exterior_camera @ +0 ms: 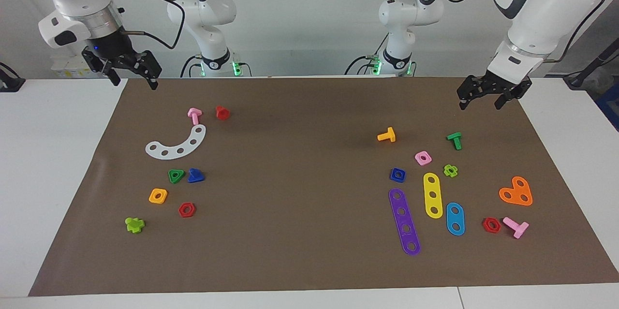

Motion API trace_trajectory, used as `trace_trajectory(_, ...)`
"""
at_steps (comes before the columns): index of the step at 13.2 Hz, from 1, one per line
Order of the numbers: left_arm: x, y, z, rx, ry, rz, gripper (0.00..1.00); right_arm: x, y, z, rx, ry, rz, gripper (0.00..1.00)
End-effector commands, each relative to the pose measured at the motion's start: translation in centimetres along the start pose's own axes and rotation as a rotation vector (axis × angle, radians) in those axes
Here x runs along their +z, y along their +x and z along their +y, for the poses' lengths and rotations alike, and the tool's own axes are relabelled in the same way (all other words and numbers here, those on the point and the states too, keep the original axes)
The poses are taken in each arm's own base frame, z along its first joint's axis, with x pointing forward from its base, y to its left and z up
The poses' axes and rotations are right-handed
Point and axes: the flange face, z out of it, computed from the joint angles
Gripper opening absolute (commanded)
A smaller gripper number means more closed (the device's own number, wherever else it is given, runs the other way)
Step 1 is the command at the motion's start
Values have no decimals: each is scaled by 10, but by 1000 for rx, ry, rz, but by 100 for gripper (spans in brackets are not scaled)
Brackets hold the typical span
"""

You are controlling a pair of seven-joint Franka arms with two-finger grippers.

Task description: Unscrew and place screws in storage area

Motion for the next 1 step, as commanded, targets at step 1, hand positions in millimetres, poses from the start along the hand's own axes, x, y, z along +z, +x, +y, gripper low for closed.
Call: trace_trajectory(1,-2,-9,0,-14,-11,-2,100,0,-4,0,-13,-9,-4,100)
